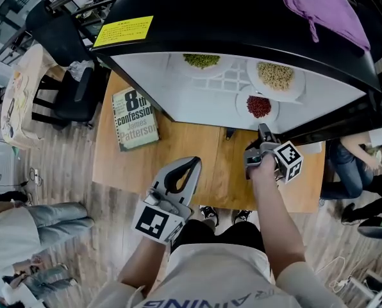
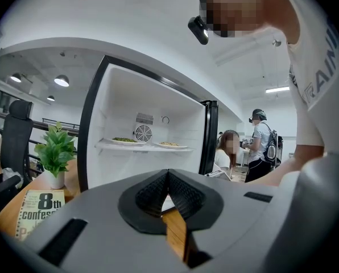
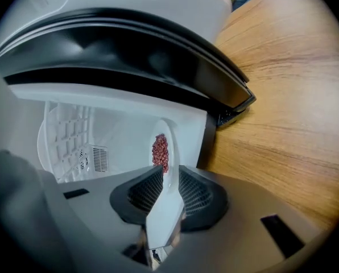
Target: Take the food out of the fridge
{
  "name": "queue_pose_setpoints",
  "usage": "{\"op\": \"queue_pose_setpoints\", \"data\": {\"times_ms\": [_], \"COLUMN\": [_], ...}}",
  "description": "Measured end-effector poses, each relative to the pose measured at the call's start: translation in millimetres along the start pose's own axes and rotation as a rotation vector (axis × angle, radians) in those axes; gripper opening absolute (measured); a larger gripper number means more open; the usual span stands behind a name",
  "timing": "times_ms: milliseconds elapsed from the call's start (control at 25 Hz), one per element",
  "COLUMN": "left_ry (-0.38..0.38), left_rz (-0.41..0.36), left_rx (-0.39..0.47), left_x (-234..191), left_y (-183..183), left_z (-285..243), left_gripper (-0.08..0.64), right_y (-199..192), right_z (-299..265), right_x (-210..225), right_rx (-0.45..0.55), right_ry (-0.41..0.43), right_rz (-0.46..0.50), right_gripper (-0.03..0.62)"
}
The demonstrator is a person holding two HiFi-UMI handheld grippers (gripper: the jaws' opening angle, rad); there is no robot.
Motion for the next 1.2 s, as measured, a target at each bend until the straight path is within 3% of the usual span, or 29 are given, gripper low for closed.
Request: {"op": "queue_pose_setpoints", "data": {"times_ms": [440, 600, 1200], "left_ry": [0.001, 0.003, -0.013], "left_rz": [0.01, 0.013, 0.04], "left_rx": [-0.008, -0.011, -0.022], "left_x": [-10.0, -9.4, 6.8], "left_y": [-5.3, -6.1, -6.9], "left_z": [3.2, 3.5, -1.9], "left_gripper": [0.009, 0.009, 0.009], "right_y": [4.8, 4.5, 2.7], "right_z": [-16.0, -12.7, 19.9], "right_x": [2.9, 4.2, 18.4], "right_rx": [0.042, 0.037, -0.01], "right_ry": [-0.029, -0.034, -0.023], "right_rz": [-0.012, -0.015, 0.019], "right_gripper": [0.068, 0.035, 0.032]}}
Point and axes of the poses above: the fingertips, and each gripper's own axes: z backward along the fingers, x to its right, y out of its top, the point moved 2 cm from there along z, backward along the fingers, and after that the axes turned 1 degree about z, right-handed, at the moved point
